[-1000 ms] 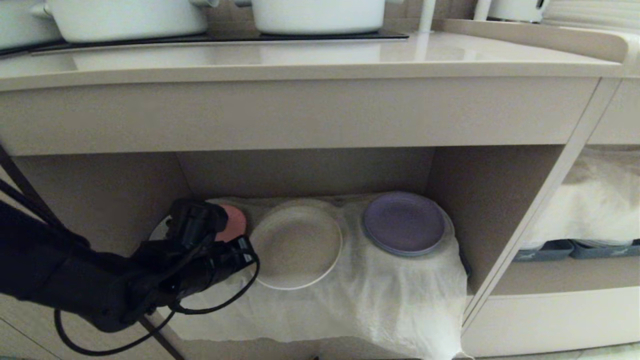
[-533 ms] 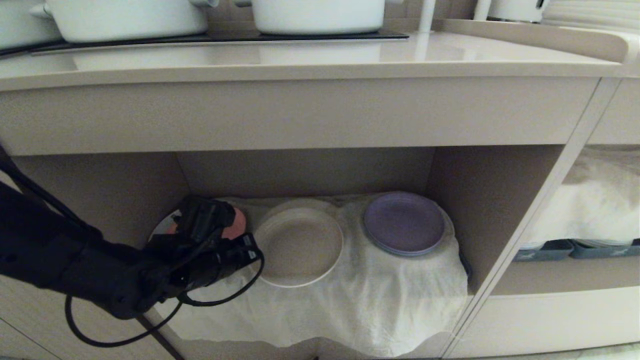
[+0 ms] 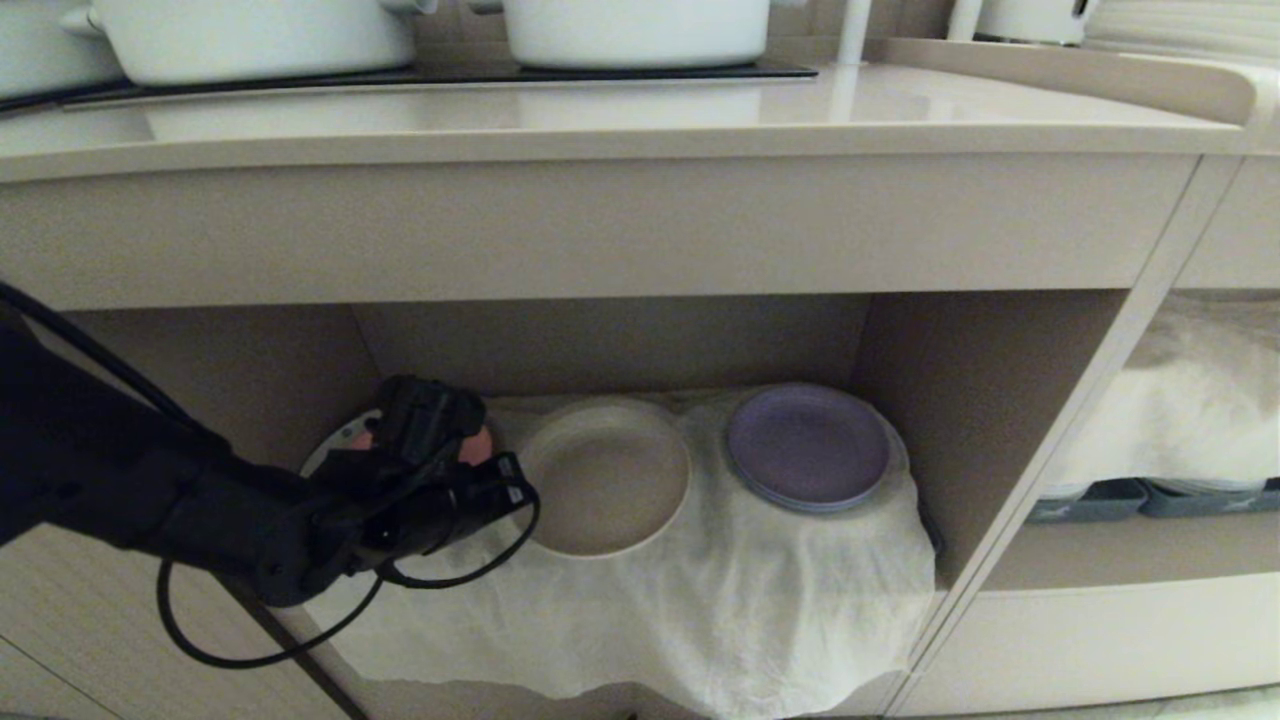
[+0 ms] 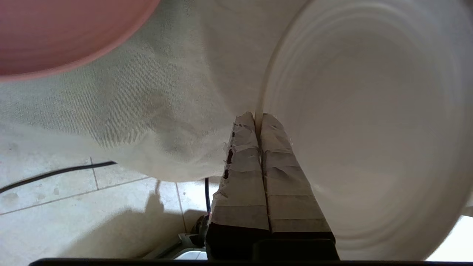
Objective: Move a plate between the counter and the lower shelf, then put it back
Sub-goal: Put the plate in the cupboard
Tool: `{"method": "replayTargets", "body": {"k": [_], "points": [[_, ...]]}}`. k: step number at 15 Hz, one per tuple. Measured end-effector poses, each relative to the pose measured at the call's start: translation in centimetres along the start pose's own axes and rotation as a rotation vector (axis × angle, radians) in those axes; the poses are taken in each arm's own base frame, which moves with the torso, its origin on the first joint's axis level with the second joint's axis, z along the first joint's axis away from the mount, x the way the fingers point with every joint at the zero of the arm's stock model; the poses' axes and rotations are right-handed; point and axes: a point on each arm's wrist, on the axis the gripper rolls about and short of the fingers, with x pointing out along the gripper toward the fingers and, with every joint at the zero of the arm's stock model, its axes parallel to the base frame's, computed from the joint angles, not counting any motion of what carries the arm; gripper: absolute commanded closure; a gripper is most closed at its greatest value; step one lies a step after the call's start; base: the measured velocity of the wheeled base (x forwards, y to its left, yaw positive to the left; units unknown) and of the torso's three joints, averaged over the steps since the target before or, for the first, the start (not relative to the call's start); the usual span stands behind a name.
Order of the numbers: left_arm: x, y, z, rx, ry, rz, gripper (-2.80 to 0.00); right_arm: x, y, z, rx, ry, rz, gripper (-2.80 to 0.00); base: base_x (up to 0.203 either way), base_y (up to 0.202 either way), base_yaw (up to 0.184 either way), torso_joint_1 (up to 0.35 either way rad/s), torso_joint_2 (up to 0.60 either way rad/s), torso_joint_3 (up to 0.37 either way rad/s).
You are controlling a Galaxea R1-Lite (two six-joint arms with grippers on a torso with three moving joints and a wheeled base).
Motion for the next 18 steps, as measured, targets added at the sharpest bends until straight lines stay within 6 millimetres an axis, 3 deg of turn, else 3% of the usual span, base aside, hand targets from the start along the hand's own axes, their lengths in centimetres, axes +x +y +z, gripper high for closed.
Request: {"method": "replayTargets", "body": {"k": [18], "points": [[2.9,0.0,-0.2,-0.004,-0.006,0.051,0.0,0.0,0.0,0.0,0.0,0.0,0.0,0.0,0.0,0.0,0.0,0.0,0.0,0.0]]}}
